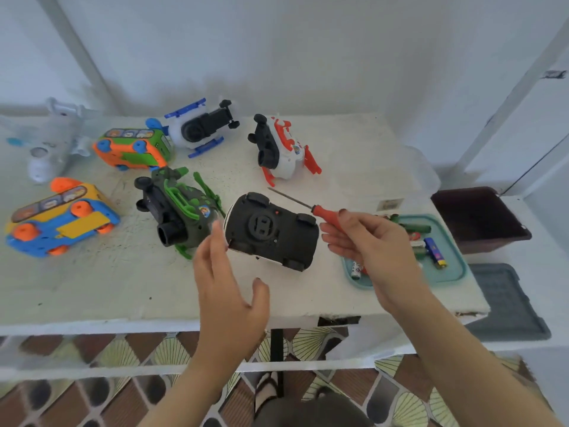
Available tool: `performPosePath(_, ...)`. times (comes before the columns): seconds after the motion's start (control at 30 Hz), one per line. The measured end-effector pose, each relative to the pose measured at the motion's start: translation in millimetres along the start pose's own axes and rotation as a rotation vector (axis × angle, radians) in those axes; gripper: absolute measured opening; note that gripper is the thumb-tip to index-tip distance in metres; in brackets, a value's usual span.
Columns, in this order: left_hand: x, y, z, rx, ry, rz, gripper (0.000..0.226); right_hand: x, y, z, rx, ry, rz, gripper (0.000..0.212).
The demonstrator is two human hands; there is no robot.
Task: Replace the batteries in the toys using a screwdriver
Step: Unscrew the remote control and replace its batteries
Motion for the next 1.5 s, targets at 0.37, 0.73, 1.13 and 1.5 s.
performPosePath(0.37, 19, 7, 45, -0.052, -0.238, -0.065, 0.069, 9, 8, -11, -0.104, -0.065, 0.095, 0.026)
performPosePath(0.73, 13, 13, 60, 0.084, -0.345, -0.012, 0.08, 9, 14, -8, -0.211, -0.14, 0.196, 0.032)
performPosePath(1.13, 12, 19, 28, 0.129, -0.022, 0.112, 0.095, 21, -2, 7, 0.011, -0.147, -0.072, 0.007)
performPosePath(1.5, 5, 27, 41, 0.17, -0.13, 0.157, 0.088, 8, -24, 6, 0.233, -0.262, -0.423, 0.009)
Point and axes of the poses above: each hand's wrist, its own z-axis towards the middle knuckle, its own x-axis out of the back of the hand, y = z × x, the point moved 7 cm from there along z, towards the middle knuckle, and after that the axes turned 10 degrees about x, right-handed, at the moved point
